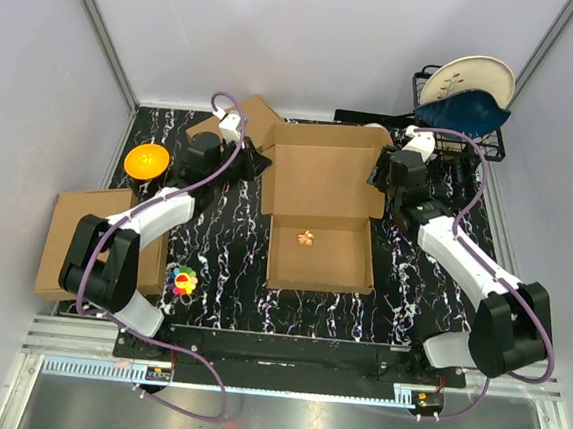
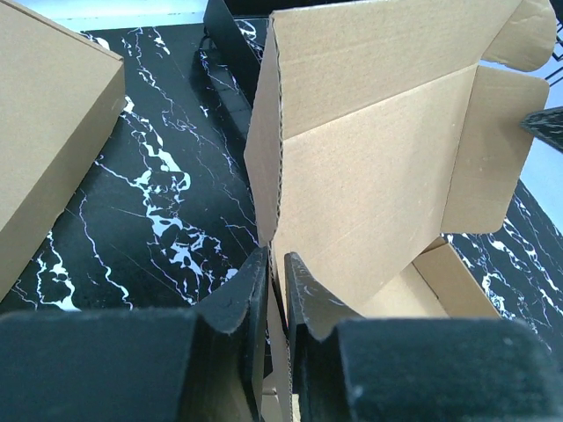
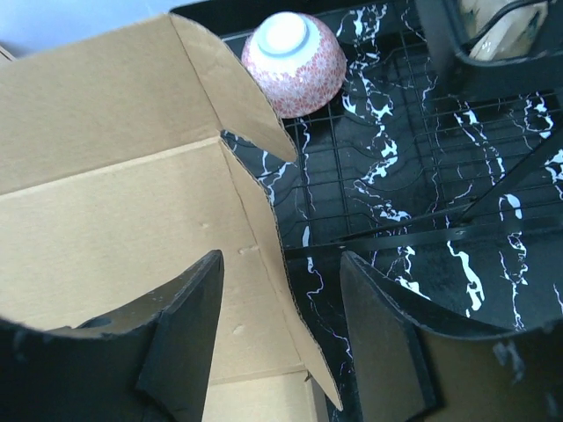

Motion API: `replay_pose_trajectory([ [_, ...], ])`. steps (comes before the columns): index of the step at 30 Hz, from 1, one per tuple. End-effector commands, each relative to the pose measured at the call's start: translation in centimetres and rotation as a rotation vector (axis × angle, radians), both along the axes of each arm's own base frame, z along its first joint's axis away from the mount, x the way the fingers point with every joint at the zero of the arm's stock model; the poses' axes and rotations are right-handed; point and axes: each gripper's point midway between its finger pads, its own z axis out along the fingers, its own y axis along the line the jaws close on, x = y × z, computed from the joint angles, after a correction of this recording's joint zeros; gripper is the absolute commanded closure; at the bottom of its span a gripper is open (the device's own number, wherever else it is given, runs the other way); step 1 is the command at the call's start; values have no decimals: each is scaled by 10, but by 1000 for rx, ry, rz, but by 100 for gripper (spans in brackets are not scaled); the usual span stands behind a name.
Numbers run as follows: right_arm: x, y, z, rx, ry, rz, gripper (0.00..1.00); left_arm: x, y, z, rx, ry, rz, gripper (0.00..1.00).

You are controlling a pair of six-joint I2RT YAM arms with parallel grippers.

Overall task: Fold the paper box
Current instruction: Close the paper box at the center of the board.

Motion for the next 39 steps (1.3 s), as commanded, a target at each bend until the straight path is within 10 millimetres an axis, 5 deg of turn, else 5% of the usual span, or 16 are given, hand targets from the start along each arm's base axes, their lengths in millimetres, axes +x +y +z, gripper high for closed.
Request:
replay_pose_trajectory([
  [1,23,0,22,-1,-76,-22,40,1,-1,45,-14,-113,-28,85],
  [5,35,2,17,-15,-63,-27,44,0,-1,45,-14,-114,-33,85],
  [9,37,3,16,-15,-70,-25,60,0,-1,44,-4,-114,-37,85],
  [20,10,1,25,65,-110,-8,100,-6,0,55,-53,-135,-20,90],
  [28,-18,-1,14,108,-80,11,100,-22,-6,61,-118,-157,-15,95],
  [33,-23,-5,10,86,-78,13,100,-15,1,55,-94,-133,38,57],
  [39,-24,-3,5,76,-76,34,100,0,3,50,-47,-141,57,44],
])
